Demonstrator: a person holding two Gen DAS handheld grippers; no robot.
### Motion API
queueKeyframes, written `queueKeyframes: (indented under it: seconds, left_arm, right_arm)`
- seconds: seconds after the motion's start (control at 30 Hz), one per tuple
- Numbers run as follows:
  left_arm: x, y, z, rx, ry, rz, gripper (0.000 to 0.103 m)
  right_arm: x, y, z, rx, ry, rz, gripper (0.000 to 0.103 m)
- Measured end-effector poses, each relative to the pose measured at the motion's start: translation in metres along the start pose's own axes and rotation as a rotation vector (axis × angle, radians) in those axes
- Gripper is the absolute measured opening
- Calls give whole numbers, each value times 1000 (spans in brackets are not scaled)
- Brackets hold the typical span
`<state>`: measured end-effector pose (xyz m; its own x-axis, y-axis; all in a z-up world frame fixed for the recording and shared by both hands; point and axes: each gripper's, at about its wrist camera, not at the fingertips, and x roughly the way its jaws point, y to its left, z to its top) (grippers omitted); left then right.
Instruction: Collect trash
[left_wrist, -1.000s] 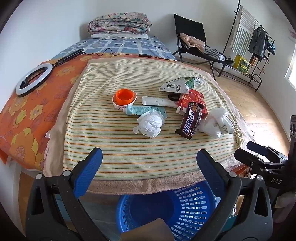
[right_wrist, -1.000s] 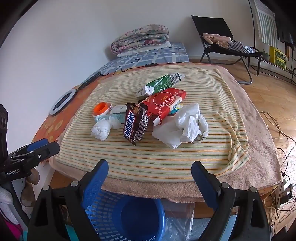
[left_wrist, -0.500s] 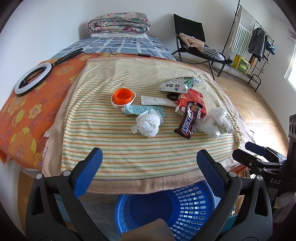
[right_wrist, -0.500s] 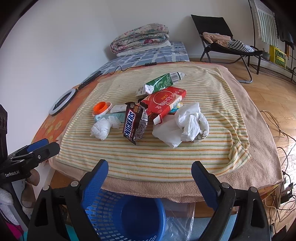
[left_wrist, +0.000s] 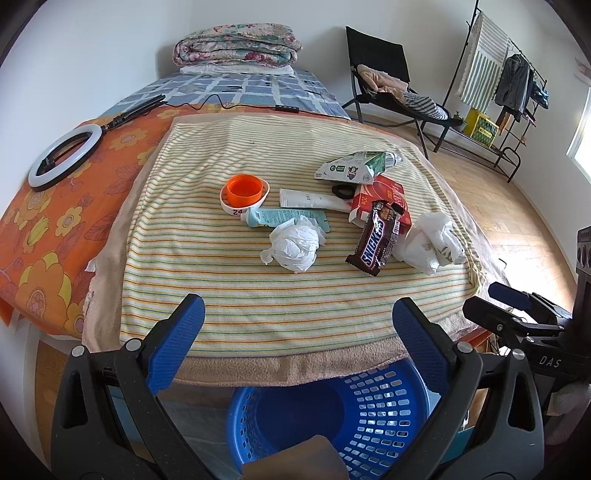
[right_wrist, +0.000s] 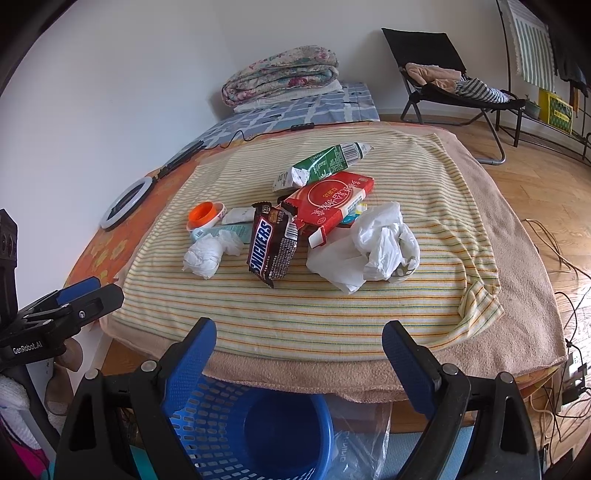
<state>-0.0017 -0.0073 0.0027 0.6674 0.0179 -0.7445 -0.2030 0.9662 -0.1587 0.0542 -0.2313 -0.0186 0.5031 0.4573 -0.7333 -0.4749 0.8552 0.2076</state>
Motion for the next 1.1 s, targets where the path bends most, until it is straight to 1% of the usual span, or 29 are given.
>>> queueKeyframes:
  seconds: [1.1]
  left_arm:
    - [0, 1, 0, -1, 2, -3, 103]
  right_arm:
    - [2, 0, -4, 0, 7, 2, 93]
